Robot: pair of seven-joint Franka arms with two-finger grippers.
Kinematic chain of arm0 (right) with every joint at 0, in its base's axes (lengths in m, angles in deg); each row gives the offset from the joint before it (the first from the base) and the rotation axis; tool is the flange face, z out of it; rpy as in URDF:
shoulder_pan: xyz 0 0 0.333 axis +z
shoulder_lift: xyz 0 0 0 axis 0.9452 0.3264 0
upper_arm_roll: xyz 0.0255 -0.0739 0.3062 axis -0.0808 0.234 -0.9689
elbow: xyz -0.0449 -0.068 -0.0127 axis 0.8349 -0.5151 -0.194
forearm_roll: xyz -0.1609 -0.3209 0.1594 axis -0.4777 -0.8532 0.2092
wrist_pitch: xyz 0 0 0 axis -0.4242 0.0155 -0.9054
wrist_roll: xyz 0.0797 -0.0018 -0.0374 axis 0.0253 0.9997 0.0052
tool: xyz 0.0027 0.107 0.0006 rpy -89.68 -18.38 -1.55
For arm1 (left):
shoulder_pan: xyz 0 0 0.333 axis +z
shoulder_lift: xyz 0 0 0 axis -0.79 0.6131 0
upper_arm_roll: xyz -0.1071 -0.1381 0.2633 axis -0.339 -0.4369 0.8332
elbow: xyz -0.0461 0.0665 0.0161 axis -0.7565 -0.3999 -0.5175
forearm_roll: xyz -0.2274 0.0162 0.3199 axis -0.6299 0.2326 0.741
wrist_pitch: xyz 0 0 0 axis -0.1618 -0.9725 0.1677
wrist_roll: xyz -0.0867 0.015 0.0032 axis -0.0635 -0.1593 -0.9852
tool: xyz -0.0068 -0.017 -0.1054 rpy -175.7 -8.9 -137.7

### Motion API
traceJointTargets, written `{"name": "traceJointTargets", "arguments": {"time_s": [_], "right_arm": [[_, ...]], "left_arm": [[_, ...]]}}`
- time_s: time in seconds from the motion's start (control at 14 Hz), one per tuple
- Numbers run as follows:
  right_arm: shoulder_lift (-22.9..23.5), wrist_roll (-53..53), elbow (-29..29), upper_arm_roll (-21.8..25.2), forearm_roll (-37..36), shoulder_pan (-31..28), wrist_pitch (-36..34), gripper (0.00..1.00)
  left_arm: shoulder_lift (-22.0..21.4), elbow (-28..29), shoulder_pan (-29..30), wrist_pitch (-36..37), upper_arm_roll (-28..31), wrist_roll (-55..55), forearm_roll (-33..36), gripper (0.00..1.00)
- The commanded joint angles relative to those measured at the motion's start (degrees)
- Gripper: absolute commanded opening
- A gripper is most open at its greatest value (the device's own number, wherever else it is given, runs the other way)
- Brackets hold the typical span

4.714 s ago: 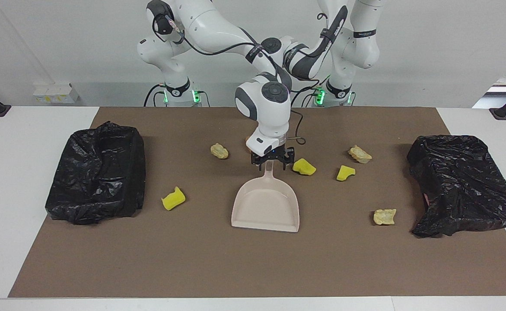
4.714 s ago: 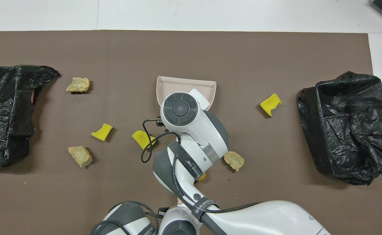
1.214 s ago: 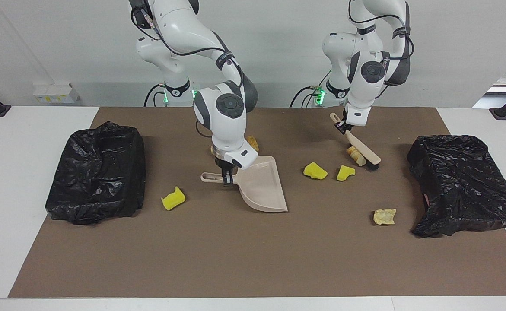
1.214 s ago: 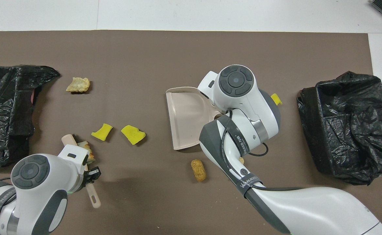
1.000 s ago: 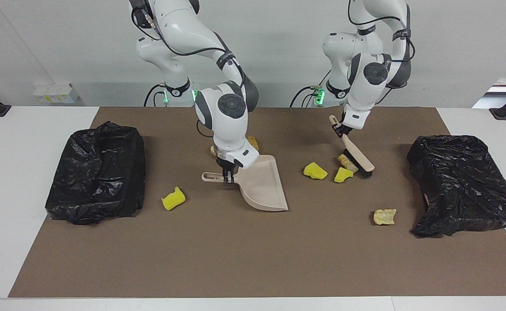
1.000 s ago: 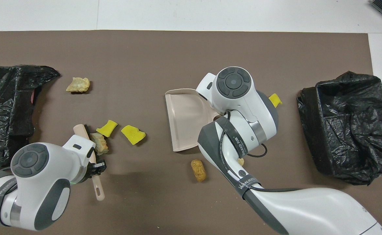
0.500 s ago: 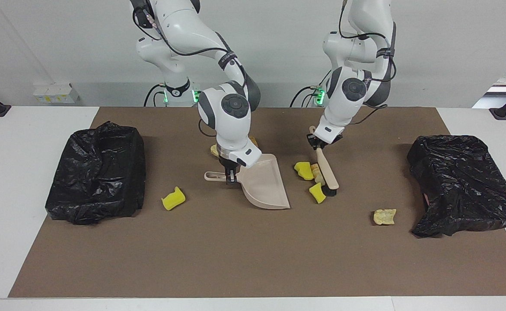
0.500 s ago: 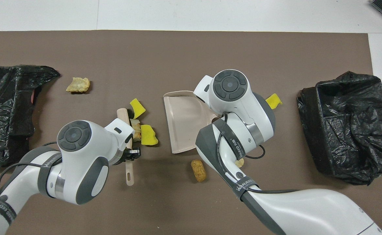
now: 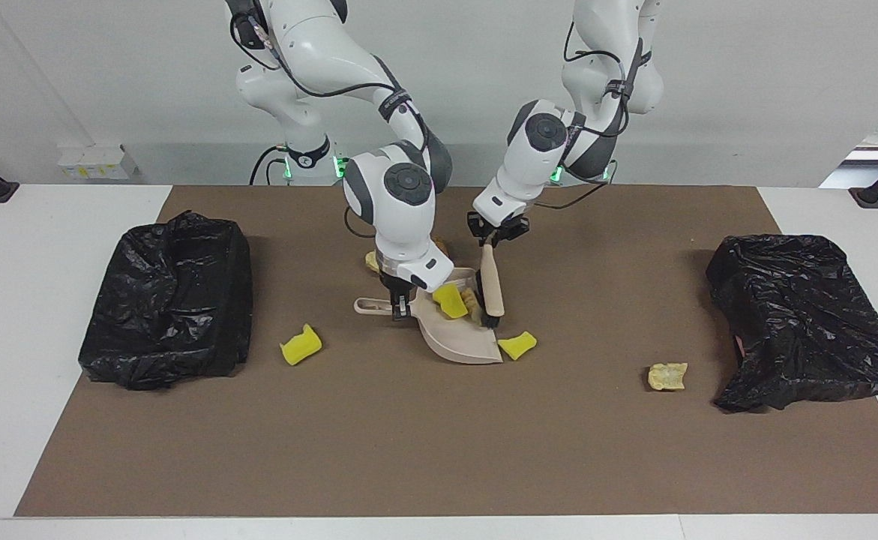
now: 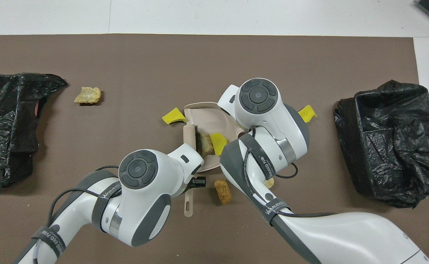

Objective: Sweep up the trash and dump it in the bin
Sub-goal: 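Sweep the sponge and bread pieces into the dustpan with the left gripper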

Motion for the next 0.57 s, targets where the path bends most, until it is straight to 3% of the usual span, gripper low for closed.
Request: {"name": "traceJointTargets", "arguments": {"time_s": [0.0,0.21,0.5], "right_arm": [[-0.71,0.49,1.1,-0.23,-0.84,-0.17,1.85,0.0],[-0.71,0.49,1.1,-0.23,-0.84,-0.17,1.85,0.0],[-0.71,0.49,1.18,-0.23,-0.84,-0.08,1.85,0.0]], "left_arm": [[2.8,-5.43,-0.28,2.24,1.14,0.21,-0.99,0.0],[2.11,-6.5,1.3,5.75,1.84,-0.05,0.76,0.0],[2.55,-9.22,7.88,11.81,1.76,-0.14,8.4,0.0]]}}
